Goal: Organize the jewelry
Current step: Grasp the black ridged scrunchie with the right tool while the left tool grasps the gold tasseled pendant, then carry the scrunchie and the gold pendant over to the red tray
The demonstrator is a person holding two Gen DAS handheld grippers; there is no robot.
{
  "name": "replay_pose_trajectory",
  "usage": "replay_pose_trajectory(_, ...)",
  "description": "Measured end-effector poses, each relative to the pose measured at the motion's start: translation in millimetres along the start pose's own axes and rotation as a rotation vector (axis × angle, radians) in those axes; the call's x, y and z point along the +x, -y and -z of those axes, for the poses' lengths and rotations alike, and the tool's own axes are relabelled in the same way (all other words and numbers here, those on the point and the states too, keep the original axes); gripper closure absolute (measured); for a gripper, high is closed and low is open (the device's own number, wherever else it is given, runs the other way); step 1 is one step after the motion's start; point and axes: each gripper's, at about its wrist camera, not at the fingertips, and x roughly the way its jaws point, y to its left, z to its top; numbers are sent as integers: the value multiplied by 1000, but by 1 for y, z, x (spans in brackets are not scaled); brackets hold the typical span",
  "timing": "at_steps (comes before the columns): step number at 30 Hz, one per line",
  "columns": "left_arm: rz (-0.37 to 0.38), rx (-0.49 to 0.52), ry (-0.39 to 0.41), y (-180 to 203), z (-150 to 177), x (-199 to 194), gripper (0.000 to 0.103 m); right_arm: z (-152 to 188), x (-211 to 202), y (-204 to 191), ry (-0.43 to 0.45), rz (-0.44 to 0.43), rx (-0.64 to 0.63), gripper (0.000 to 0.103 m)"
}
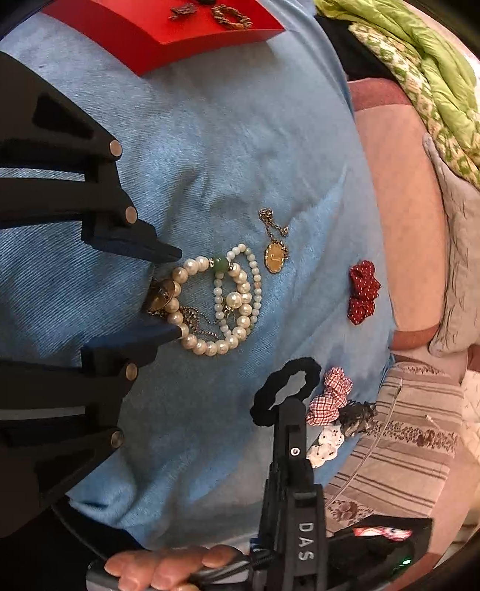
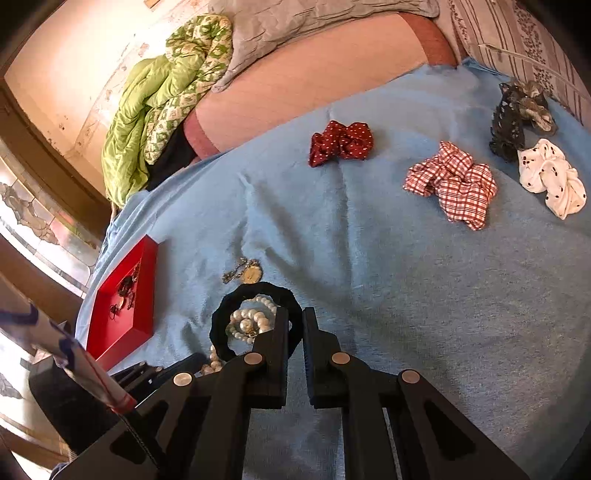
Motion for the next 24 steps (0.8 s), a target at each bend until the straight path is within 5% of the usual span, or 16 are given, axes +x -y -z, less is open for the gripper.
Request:
replay_pose_trajectory(5, -40, 32, 32, 3, 6, -4, 83, 0, -1, -7, 9, -22, -19, 95)
replay_pose_trajectory(11, -8, -6, 53, -5, 9, -18, 83, 3, -6, -16, 26, -32, -57, 95)
replay_pose_trajectory(24, 0, -128, 232, -42, -2, -100, 83, 9, -6, -39, 46, -64, -147, 95)
